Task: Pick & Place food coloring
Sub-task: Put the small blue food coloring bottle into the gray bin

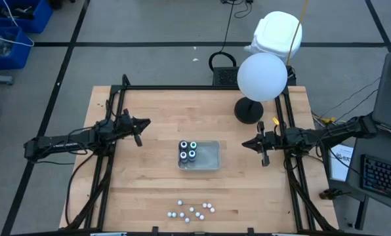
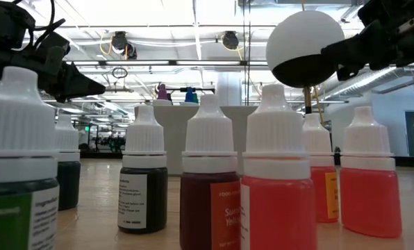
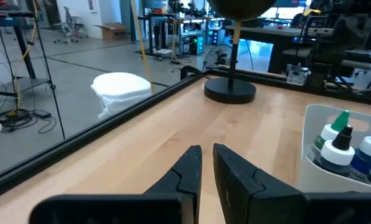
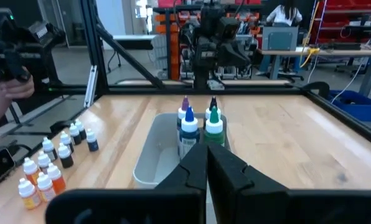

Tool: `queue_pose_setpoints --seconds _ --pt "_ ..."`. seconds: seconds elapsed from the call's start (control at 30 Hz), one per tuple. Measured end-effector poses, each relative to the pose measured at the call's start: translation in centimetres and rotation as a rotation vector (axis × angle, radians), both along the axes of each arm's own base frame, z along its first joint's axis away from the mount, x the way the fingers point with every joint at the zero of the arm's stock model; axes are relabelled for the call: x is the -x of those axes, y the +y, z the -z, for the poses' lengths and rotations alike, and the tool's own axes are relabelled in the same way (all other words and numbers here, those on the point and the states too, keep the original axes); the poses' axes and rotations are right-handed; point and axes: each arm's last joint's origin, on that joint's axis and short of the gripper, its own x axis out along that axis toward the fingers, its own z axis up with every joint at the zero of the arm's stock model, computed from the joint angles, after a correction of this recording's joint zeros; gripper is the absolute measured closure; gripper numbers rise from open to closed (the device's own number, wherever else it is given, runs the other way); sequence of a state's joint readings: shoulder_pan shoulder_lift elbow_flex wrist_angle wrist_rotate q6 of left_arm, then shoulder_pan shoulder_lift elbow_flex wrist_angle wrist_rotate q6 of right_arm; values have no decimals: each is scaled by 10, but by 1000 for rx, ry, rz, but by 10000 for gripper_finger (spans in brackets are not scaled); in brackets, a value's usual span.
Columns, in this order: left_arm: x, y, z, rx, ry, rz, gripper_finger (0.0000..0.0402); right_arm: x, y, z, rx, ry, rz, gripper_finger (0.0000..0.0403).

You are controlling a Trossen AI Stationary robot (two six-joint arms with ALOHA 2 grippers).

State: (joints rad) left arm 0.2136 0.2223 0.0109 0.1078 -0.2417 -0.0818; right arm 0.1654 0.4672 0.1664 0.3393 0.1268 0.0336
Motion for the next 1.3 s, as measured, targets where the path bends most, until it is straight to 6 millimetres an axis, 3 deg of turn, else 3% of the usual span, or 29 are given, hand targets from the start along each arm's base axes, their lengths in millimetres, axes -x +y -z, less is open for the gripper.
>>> queue_pose_setpoints --seconds 0.33,0.47,0.73,1.03,1.3 --pt "-1 -2 0 24 -7 58 355 16 -2 -3 4 -20 -43 403" --pt "-1 -2 1 43 -11 78 355 19 1 -3 -11 -38 -129 403" --pt "-2 -5 1 72 -16 172 355 19 0 2 4 -27 -130 403" --pt "-4 -20 1 82 -12 354 355 19 0 2 3 -23 -127 403" --pt "-14 -45 2 154 -2 540 355 19 0 2 18 -25 -124 403"
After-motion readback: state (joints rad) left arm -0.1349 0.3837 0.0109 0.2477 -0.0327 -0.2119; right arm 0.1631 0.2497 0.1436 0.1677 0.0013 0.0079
